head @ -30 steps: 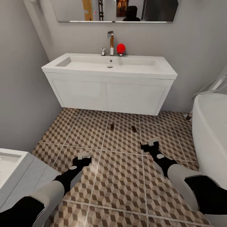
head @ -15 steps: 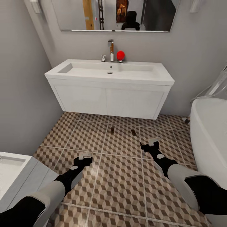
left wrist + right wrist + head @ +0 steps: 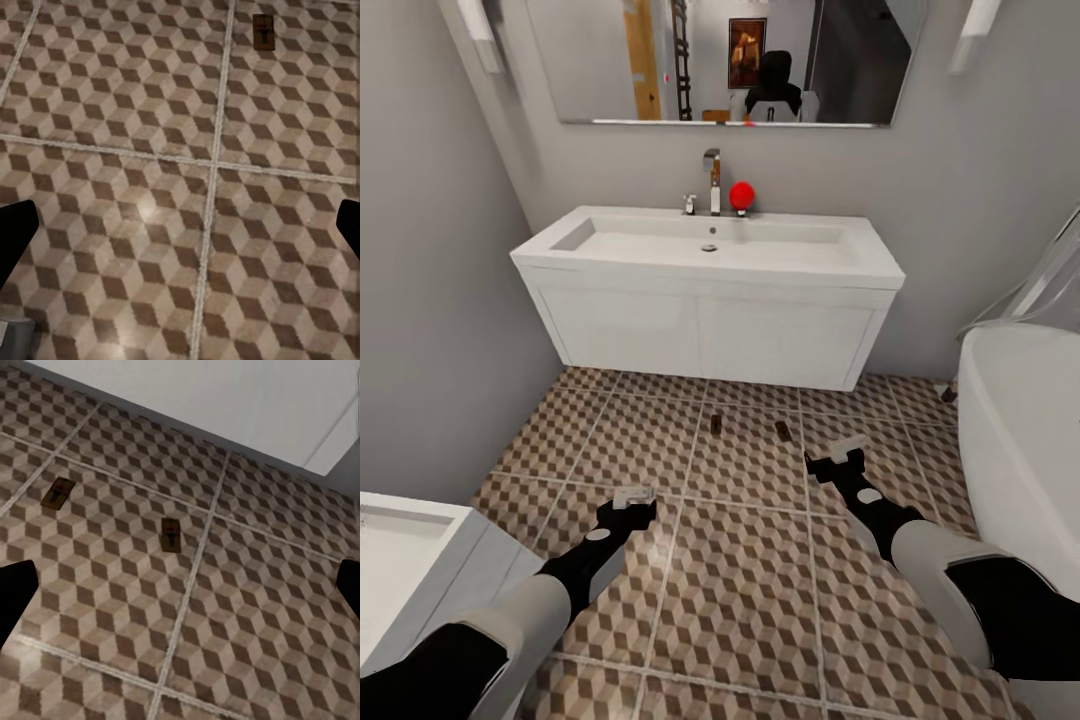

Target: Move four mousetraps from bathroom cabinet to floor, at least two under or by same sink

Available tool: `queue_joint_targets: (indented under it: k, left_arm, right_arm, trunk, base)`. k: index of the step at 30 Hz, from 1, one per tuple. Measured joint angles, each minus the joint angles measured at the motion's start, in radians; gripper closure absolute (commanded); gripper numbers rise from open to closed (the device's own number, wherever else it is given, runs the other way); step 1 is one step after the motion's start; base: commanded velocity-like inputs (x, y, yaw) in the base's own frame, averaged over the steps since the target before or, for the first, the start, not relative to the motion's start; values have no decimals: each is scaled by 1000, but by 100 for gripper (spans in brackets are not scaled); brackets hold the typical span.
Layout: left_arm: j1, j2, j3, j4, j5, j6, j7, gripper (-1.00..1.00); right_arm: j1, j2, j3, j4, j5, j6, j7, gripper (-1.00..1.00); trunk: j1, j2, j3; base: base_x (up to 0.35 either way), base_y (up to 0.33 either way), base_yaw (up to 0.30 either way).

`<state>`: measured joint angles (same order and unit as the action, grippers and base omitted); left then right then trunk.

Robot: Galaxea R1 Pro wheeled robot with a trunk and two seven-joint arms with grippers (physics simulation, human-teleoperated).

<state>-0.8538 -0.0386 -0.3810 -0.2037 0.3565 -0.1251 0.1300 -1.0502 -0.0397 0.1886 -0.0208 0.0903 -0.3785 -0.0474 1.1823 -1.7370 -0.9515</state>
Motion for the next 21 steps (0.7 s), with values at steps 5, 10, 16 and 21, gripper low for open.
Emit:
queue_joint_targets:
  k: [5, 10, 16, 21]
  left_arm:
    - [0, -1, 0, 0, 0, 0, 0, -100]
    - [0, -1, 0, 0, 0, 0, 0, -100]
    - [0, -3, 0, 2, 0, 0, 0, -100]
    - [0, -3, -1, 2, 0, 0, 0, -100]
  right_arm:
    - [0, 0, 0, 0, 0, 0, 0, -100]
    - [0, 0, 0, 0, 0, 0, -1, -100]
    - [0, 0, 1, 0, -1, 0, -1, -100]
    - [0, 0, 0, 0, 0, 0, -1, -100]
  trunk:
    - [-19, 35, 24]
    - [-38, 70, 47]
    - [-61, 112, 76]
    - [-81, 147, 99]
  base:
    - [0, 0, 0]
    - [0, 0, 0]
    - [0, 0, 0]
    - [0, 0, 0]
